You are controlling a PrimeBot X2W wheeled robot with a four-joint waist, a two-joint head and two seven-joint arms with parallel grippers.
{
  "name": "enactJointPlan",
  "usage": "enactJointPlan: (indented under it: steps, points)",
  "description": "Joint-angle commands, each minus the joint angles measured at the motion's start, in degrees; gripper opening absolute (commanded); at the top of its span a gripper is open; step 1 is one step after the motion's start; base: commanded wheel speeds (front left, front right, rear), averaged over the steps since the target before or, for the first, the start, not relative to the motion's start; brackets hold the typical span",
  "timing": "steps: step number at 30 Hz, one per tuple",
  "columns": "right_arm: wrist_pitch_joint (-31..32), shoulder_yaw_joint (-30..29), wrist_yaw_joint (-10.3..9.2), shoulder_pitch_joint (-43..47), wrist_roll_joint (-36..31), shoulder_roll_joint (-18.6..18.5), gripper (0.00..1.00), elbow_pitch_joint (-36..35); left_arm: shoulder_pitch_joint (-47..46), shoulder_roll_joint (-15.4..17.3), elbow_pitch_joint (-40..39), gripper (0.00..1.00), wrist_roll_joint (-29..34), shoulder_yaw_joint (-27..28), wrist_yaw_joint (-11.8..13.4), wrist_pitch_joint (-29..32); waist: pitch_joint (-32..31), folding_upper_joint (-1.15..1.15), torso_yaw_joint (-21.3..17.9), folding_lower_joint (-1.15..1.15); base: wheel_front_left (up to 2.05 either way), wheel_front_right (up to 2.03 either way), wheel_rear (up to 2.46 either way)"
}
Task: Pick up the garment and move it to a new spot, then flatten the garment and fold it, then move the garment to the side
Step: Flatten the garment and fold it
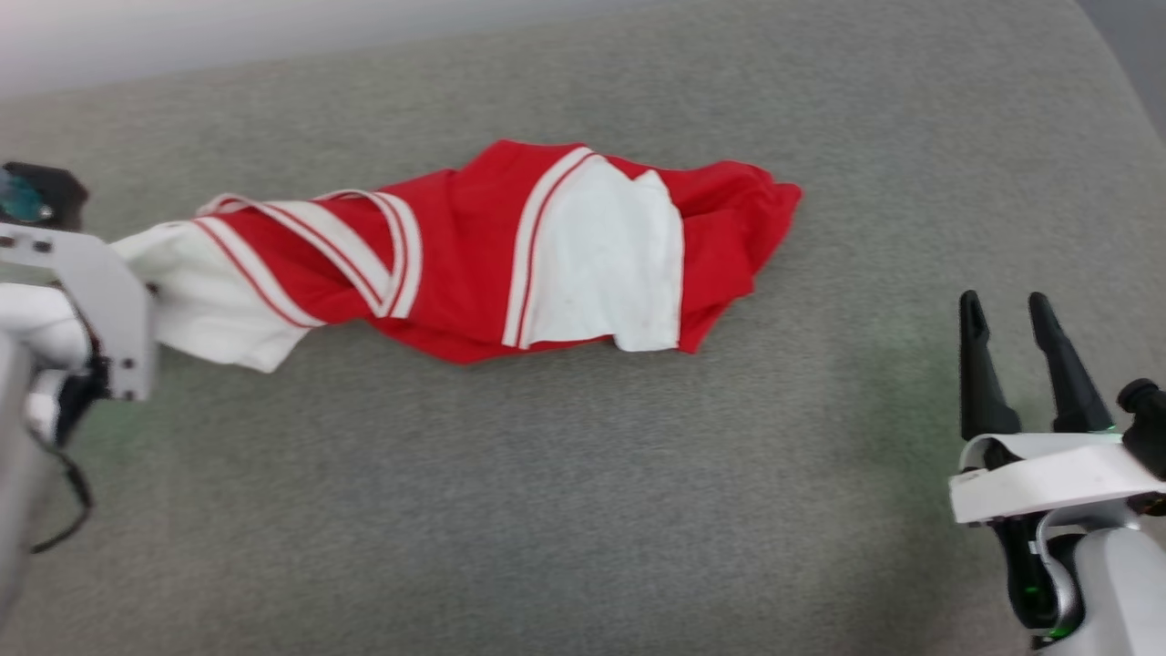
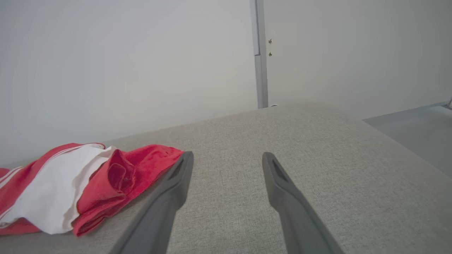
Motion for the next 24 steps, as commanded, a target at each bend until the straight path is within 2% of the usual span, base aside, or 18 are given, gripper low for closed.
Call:
enactJointPlan:
  steps: [1,6,11,12,19,24]
  points:
    - [0.0,0.3,-0.07,0.7,-0.4,-1.6,1.00,0.0,1.3,-1.6,0.1,1.00,-0.2,0.3,0.4,-3.2,-1.4,0.00,2.9,0.00,0.00,0.00,0.00]
    - [0.0,3.4,-0.07,0.8,-1.7,-6.6,1.00,0.0,4.2,-5.5,-0.6,1.00,-2.1,1.7,0.2,-12.5,-3.2,0.00,8.4,0.00,0.00,0.00,0.00]
    - [0.8,12.1,-0.06,-0.9,-2.5,-13.5,1.00,0.9,9.2,-9.9,-4.0,1.00,-3.9,3.3,1.1,-22.7,-4.6,0.00,14.1,0.00,0.00,0.00,0.00]
    - [0.8,12.1,-0.06,-0.9,-2.5,-13.5,1.00,0.9,9.2,-9.9,-4.0,1.00,-3.9,3.3,1.1,-22.7,-4.6,0.00,14.1,0.00,0.00,0.00,0.00]
    - [10.9,28.1,-0.07,-6.1,1.2,-26.0,1.00,-2.5,20.3,-16.8,-11.6,1.00,-4.1,4.2,2.4,-40.0,-5.5,0.00,22.3,0.00,0.00,0.00,0.00]
    - [18.6,37.4,-0.07,-11.6,5.1,-33.9,1.00,-6.8,27.1,-20.7,-17.0,1.00,-0.8,5.7,5.5,-43.6,-5.5,0.00,27.1,0.00,0.00,0.00,0.00]
